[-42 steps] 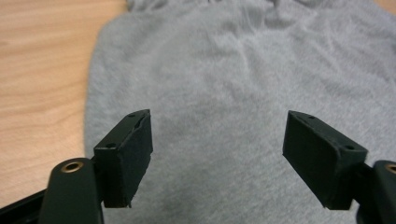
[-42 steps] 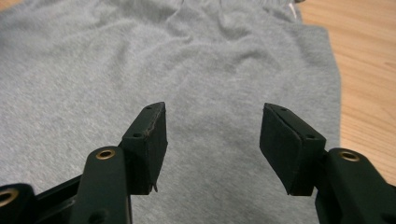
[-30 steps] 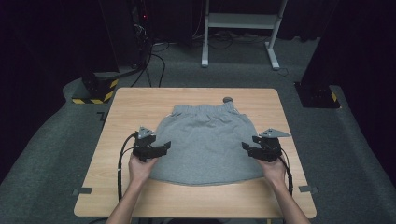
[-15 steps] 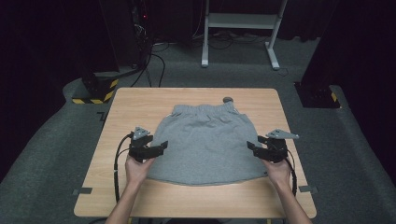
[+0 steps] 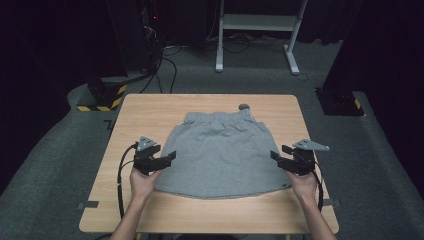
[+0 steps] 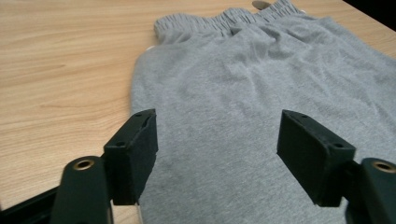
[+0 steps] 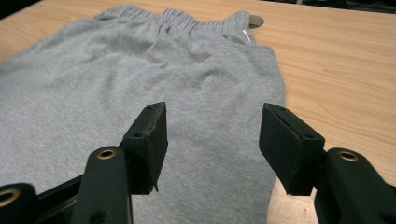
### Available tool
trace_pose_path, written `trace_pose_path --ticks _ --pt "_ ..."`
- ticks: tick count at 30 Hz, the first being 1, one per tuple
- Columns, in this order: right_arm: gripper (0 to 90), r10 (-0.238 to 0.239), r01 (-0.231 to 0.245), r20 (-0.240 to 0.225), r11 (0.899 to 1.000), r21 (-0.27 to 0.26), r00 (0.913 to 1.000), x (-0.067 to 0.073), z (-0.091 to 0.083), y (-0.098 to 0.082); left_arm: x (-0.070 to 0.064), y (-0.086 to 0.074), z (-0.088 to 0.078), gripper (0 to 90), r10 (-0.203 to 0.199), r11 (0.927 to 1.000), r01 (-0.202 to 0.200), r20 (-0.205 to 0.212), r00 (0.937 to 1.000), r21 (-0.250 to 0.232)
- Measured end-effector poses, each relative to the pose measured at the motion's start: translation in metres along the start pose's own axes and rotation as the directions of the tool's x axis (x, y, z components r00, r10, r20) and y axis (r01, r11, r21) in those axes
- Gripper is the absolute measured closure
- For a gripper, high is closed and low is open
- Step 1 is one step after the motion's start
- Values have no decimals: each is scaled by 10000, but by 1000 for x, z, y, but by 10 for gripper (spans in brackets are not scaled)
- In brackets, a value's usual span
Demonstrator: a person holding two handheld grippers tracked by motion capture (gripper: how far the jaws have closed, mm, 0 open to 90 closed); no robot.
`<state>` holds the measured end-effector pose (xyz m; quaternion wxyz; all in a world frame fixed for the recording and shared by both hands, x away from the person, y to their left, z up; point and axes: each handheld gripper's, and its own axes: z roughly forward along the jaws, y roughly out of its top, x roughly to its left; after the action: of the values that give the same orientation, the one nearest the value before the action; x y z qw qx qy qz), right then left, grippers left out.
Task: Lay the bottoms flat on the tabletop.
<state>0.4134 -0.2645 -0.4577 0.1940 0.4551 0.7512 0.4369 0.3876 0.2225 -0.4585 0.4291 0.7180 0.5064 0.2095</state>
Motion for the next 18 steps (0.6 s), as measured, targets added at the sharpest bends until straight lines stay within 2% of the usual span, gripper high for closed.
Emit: trace_pose_path --ticks 4,8,15,18 --pt "416 185 -186 -25 9997 -159 9998 -3 -4 -1 1 0 -4 309 17 9998 -18 -50 10000 -220" --pt "416 272 -274 -58 9994 -215 9996 -6 -6 -2 4 -1 -5 305 -120 9996 123 115 9999 -245" --pt "418 401 -399 38 9985 -362 9992 -10 -14 -5 9 -4 -8 304 -160 9997 162 97 9998 -160" --pt "419 432 -427 93 9982 -431 9990 -13 -17 -7 10 -5 -11 304 -150 9995 154 148 9998 -264"
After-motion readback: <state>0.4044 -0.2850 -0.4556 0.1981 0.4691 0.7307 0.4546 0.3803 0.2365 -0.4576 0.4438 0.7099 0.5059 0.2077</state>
